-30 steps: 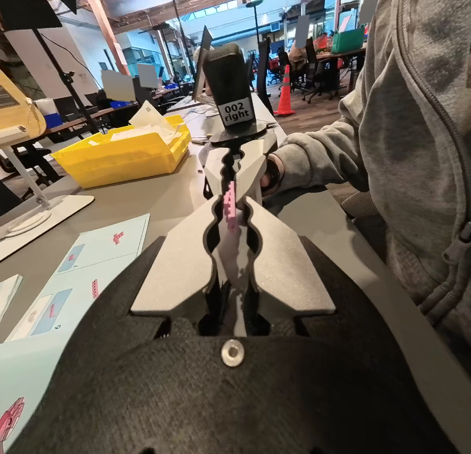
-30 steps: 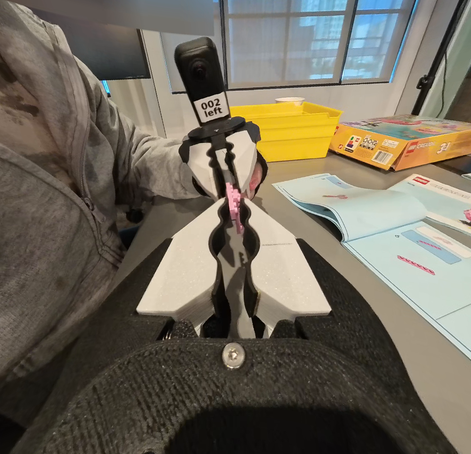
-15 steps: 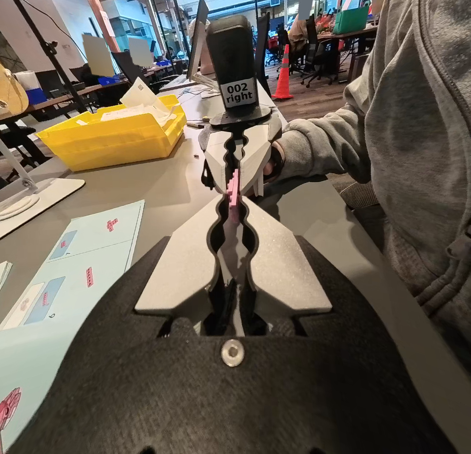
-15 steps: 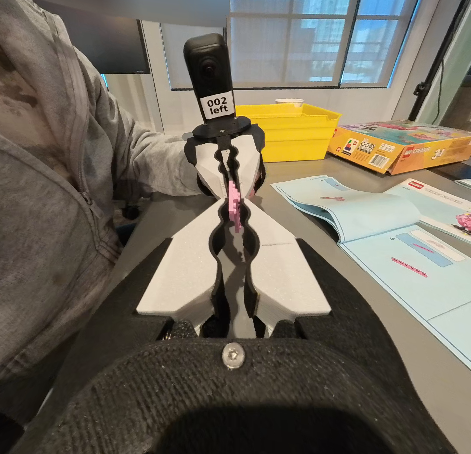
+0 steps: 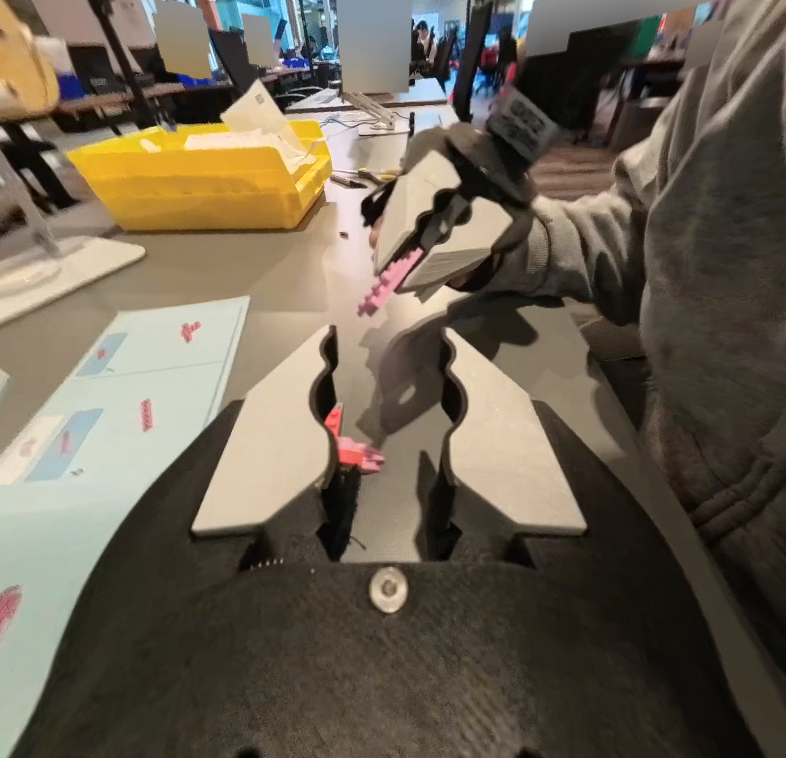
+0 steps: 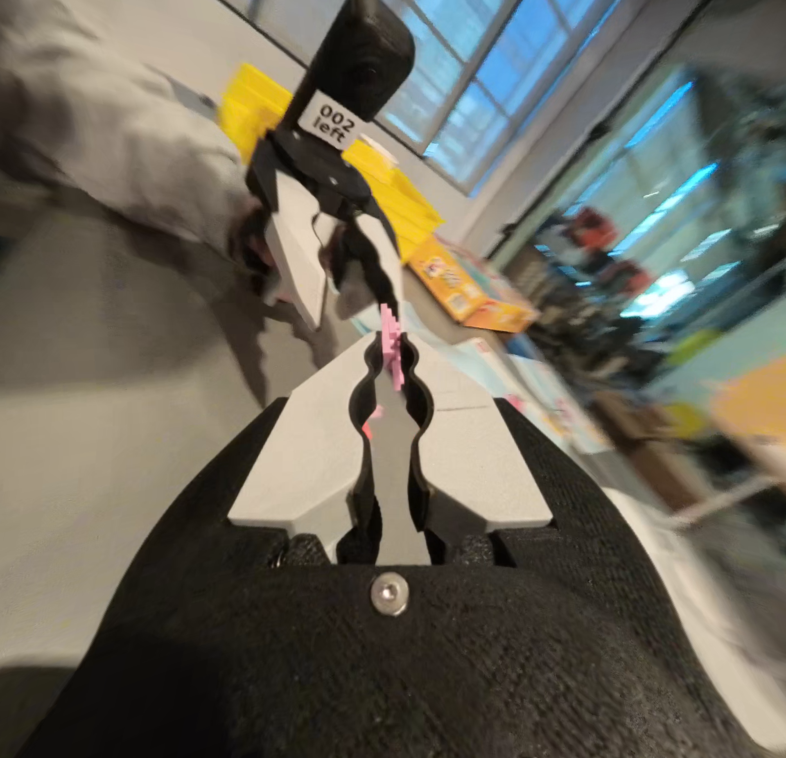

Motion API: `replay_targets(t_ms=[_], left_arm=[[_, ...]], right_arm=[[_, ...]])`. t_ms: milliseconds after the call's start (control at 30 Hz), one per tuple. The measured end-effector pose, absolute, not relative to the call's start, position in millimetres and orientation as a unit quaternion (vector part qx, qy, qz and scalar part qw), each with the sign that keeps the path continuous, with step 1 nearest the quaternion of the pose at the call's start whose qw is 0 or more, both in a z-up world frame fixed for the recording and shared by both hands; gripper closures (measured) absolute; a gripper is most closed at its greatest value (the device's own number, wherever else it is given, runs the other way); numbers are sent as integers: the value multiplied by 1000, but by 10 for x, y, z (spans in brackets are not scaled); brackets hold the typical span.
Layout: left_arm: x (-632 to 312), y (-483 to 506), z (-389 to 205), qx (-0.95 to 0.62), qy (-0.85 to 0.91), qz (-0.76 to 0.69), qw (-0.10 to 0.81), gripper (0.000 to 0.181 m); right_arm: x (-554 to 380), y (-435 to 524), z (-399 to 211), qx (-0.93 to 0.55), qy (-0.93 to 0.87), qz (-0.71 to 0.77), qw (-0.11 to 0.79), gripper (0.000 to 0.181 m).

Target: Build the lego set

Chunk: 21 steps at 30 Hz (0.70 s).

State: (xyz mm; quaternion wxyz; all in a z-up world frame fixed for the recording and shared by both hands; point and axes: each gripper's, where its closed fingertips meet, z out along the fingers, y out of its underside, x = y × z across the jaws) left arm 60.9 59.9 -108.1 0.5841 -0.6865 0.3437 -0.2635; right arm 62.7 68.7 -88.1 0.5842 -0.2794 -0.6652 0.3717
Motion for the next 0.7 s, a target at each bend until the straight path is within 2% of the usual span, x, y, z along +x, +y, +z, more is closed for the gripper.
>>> replay_targets(t_ms=[100, 200, 367, 533, 700], left_arm=[[563, 656, -1013, -693, 279, -338, 573, 122], [564, 710, -984, -693, 250, -349, 580, 121], [638, 640, -911, -675, 255, -382, 577, 140], [653, 485, -733, -628, 230, -512, 540, 136], [657, 419, -708, -614, 239, -536, 528, 166]], right_arm=[[607, 834, -835, -250, -658, 236, 670, 175], [569, 823, -834, -213, -659, 147, 706, 175], [589, 713, -757, -170, -650, 129, 729, 175], [597, 514, -766, -136, -660, 164, 721, 175], [599, 419, -747, -122, -663, 183, 715, 175]])
